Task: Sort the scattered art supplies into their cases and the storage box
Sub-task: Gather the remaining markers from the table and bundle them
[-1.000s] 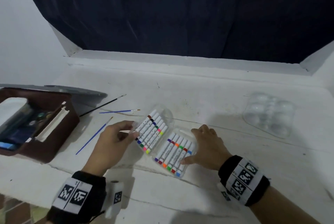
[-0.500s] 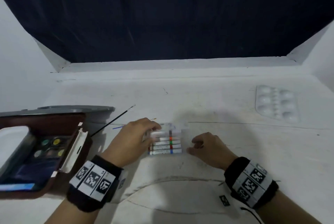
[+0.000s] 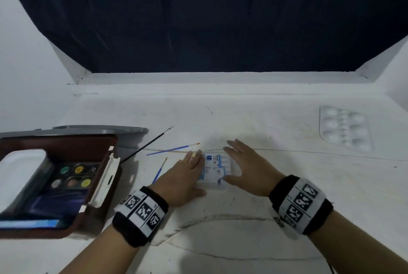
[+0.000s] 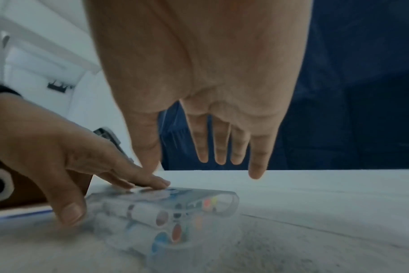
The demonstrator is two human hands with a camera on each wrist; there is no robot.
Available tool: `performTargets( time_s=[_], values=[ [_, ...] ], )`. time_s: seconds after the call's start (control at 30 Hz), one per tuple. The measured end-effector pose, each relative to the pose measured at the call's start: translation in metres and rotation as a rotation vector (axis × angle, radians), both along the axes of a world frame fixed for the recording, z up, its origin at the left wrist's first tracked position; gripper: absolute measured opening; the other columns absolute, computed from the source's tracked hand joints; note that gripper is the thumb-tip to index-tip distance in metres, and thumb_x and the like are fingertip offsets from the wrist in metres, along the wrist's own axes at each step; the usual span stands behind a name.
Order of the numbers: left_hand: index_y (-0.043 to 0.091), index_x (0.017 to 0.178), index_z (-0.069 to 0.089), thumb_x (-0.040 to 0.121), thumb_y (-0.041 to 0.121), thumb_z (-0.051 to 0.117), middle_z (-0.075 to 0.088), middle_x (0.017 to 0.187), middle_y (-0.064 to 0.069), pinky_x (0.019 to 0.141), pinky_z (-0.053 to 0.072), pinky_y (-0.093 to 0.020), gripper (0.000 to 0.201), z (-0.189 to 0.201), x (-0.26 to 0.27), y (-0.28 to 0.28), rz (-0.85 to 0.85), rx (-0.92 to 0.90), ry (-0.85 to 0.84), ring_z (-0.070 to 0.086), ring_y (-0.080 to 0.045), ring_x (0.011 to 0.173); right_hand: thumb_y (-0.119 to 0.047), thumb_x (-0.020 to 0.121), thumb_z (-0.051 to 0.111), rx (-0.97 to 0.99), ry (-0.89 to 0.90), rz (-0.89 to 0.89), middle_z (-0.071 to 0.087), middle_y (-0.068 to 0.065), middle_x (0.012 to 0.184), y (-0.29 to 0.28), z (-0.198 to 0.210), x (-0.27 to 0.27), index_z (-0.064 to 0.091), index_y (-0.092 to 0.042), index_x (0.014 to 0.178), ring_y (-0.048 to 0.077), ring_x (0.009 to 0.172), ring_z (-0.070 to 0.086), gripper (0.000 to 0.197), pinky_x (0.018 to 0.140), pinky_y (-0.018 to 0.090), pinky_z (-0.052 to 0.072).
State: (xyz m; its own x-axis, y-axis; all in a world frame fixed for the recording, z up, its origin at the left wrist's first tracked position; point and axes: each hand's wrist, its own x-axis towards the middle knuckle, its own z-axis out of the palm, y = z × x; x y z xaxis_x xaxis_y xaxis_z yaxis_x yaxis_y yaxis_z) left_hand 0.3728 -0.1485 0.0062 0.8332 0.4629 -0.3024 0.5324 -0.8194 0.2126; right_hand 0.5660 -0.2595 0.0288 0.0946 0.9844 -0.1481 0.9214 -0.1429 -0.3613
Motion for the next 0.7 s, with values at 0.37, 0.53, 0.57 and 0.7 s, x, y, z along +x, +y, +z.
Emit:
performTargets(
  time_s=[0.37,0.53,0.57,0.7],
  values=[
    [0.007,0.157,-0.008,0.103,0.031,0.050,-0.023,0.155,0.001,0.125,0.003,-0.027,0.082,-0.010,0.005,0.012,-0.106,0.090,0.042,-0.012,-0.015,0.153,-0.059,0.095,0.047,-0.209,-0.260,0.273,-0.012,0.016,0.163,0.016,-0.009,0.005,-0.005,-0.002,0.155,0.022,0.152,-0.004,0.098,0.123,0.033,0.005],
    [0.003,0.157,-0.004,0.103,0.031,0.051,-0.010,0.165,-0.014,0.126,0.010,-0.033,0.081,-0.008,0.005,0.009,-0.106,0.111,0.035,-0.006,-0.021,0.155,-0.053,0.095,0.051,-0.185,-0.367,0.318,-0.012,0.025,0.160,0.016,-0.017,0.001,-0.008,0.006,0.151,0.032,0.151,-0.003,0.100,0.122,0.036,0.007],
    [0.003,0.157,-0.004,0.103,0.032,0.050,-0.010,0.165,-0.014,0.125,0.011,-0.032,0.081,-0.007,0.005,0.008,-0.099,0.117,0.041,-0.007,-0.021,0.155,-0.053,0.095,0.052,-0.184,-0.371,0.320,-0.011,0.026,0.160,0.016,-0.017,0.001,-0.007,0.006,0.151,0.032,0.151,-0.002,0.100,0.123,0.036,0.008],
    [-0.003,0.156,0.006,0.100,0.028,0.053,0.001,0.165,-0.021,0.120,0.031,-0.039,0.080,-0.005,0.004,0.001,-0.092,0.182,0.057,0.005,-0.028,0.155,-0.053,0.095,0.050,-0.148,-0.379,0.321,-0.004,0.024,0.161,0.016,-0.016,0.004,-0.002,0.003,0.153,0.031,0.151,0.007,0.096,0.121,0.039,0.018]
  ],
)
